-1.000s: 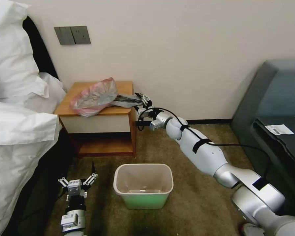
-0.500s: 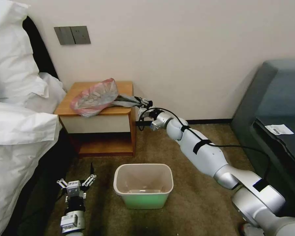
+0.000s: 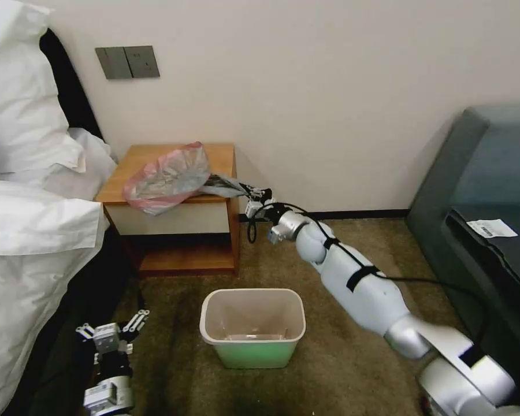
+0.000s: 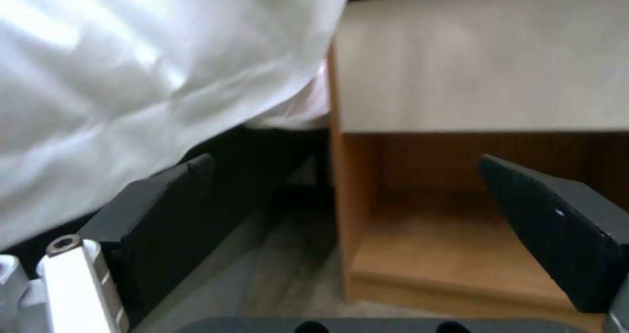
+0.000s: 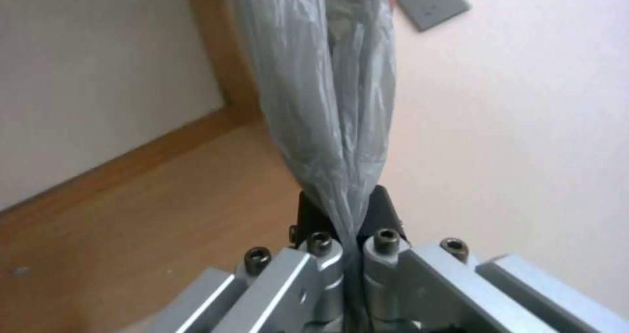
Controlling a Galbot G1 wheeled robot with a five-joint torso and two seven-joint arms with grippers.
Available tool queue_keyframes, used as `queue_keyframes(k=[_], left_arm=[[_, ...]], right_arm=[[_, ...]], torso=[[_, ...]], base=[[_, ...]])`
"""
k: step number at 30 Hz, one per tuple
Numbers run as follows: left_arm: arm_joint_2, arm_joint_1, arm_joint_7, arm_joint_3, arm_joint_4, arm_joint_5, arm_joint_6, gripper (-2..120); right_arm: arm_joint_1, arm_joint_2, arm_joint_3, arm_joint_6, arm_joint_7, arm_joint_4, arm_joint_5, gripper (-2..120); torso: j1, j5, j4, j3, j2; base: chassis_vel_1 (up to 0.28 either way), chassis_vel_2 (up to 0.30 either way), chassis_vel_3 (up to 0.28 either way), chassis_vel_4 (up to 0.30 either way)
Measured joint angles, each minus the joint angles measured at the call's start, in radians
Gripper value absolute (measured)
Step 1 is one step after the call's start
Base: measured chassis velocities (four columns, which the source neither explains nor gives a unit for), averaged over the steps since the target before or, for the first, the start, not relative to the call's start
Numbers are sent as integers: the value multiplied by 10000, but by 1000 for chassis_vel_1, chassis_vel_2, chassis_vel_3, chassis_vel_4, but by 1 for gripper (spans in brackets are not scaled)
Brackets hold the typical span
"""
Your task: Pick up the garbage bag from the table and place it over the trash can.
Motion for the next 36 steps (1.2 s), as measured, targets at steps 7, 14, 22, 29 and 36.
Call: queue_keyframes(k=[7, 14, 22, 29, 36], left_arm=[[387, 7, 74, -617, 1295, -1146, -412, 100], [531, -115, 193, -1013, 1032, -1194, -161, 100], [290, -206, 189, -796, 319, -1091, 229, 100], [324, -197, 2, -889, 52, -1147, 320, 100], [408, -270, -56, -836, 18, -1150, 440, 100]], right_arm=[[-2008, -981, 680, -705, -372, 2898, 665, 0], [-3596, -1724, 552, -1298, -616, 4395, 1692, 0], [-4917, -2127, 349, -1139, -826, 5029, 1680, 0], [-6008, -2526, 349, -803, -861, 5151, 1592, 0], [-6565, -2684, 327, -678, -871, 5245, 1630, 0]], torso=[[0, -11, -1, 0, 2], [-1, -4, -3, -1, 2], [-1, -5, -1, 0, 2], [-1, -5, -1, 0, 2], [-1, -5, -1, 0, 2]], base=[[0, 0, 0, 0], [0, 0, 0, 0], [0, 0, 0, 0], [0, 0, 0, 0], [0, 0, 0, 0]])
